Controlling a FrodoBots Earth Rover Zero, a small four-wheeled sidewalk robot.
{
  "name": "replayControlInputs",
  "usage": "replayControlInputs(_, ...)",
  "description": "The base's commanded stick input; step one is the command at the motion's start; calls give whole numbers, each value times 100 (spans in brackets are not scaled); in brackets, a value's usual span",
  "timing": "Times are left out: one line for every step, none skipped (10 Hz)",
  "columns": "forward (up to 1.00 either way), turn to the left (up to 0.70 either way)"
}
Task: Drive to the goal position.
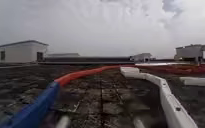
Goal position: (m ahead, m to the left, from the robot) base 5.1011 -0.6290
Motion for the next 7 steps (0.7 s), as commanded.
replayControlInputs(70,0)
replayControlInputs(70,0)
replayControlInputs(70,0)
replayControlInputs(70,0)
replayControlInputs(70,0)
replayControlInputs(70,0)
replayControlInputs(70,0)
